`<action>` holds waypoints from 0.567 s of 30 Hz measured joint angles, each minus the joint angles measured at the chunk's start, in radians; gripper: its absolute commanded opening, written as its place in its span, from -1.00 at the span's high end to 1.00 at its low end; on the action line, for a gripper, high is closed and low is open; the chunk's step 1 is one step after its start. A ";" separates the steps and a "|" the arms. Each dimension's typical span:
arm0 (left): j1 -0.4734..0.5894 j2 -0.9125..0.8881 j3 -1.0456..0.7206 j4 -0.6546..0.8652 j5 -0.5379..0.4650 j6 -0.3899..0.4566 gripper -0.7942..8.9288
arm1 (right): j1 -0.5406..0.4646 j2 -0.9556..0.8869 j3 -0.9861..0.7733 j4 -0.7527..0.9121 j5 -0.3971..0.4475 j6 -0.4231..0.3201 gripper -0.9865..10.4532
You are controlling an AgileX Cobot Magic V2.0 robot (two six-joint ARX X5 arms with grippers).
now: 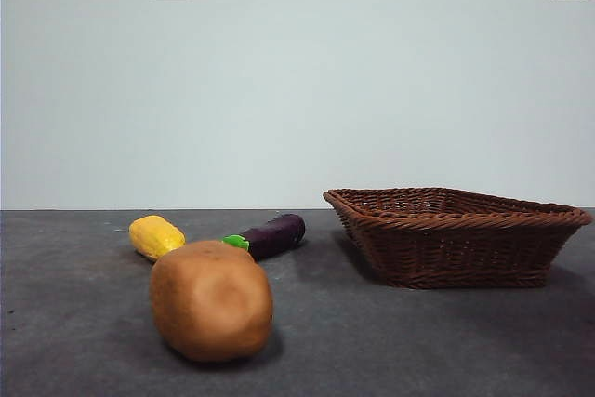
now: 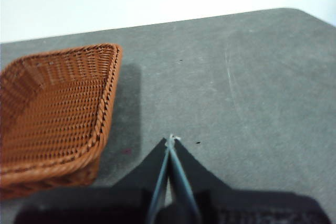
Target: Help me put the vegetables on the table into the basket
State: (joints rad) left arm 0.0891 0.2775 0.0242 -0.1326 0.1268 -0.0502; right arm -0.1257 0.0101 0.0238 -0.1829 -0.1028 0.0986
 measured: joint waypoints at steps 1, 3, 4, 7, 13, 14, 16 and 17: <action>0.000 0.000 0.000 0.000 0.000 0.000 0.84 | 0.000 0.000 0.000 0.000 0.000 0.021 0.83; 0.000 0.000 0.000 0.000 0.001 -0.002 0.84 | 0.000 0.000 0.000 0.000 0.000 0.065 0.83; 0.000 0.000 0.000 0.000 0.005 -0.002 0.84 | 0.000 0.000 0.000 0.000 0.000 0.086 0.83; 0.000 0.000 0.000 0.000 0.031 -0.007 0.84 | 0.000 0.000 0.002 -0.004 -0.002 0.137 0.83; 0.000 0.005 0.079 -0.001 0.120 -0.043 0.84 | 0.000 0.001 0.065 -0.011 -0.002 0.212 0.83; 0.000 0.005 0.100 0.001 0.135 -0.051 0.84 | 0.000 0.001 0.082 -0.010 -0.002 0.220 0.83; 0.000 0.007 0.145 0.006 0.171 -0.073 0.84 | 0.000 0.001 0.123 -0.010 -0.002 0.230 0.83; 0.000 0.010 0.163 0.007 0.184 -0.082 0.84 | 0.000 0.002 0.138 -0.010 -0.002 0.232 0.83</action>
State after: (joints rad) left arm 0.0891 0.2871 0.1871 -0.1257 0.3111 -0.1322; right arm -0.1257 0.0124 0.1623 -0.1925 -0.1047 0.3302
